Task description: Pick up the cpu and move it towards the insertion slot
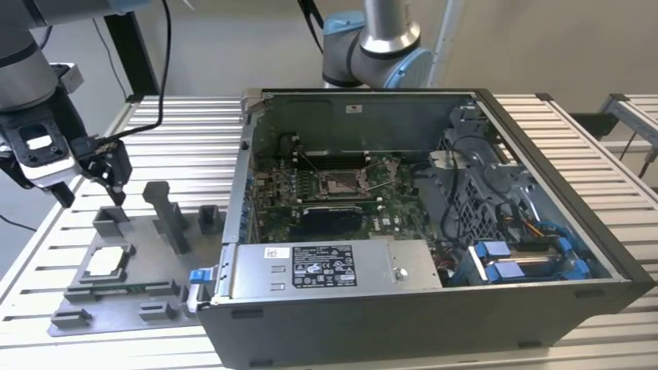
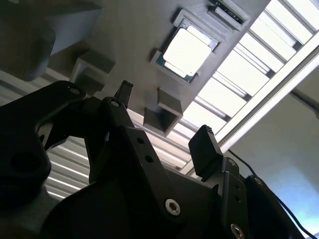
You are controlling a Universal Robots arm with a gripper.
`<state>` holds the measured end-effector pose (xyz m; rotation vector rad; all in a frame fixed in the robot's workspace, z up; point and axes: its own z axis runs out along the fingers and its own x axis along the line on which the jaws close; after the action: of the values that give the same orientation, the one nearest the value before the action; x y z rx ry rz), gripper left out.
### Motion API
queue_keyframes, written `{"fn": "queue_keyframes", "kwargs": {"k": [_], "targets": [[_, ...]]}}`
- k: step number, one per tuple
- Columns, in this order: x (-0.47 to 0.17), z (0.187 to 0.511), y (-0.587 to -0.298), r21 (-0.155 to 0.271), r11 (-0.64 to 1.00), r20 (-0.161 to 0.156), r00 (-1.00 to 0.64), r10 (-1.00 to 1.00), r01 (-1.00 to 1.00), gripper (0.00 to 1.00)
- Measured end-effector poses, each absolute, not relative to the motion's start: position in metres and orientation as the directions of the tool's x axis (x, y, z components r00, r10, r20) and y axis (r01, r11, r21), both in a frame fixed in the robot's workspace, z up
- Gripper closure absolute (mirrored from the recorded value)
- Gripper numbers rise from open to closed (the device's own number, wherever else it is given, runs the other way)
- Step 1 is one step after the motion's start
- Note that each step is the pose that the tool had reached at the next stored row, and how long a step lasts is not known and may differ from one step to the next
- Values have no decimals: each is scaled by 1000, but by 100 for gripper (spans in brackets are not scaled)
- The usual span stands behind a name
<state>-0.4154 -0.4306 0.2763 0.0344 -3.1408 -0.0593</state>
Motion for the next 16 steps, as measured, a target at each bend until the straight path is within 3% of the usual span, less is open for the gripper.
{"fn": "queue_keyframes", "kwargs": {"k": [16], "targets": [[-415,264,-431,38,999,0,-1000,-22,-22,0]]}}
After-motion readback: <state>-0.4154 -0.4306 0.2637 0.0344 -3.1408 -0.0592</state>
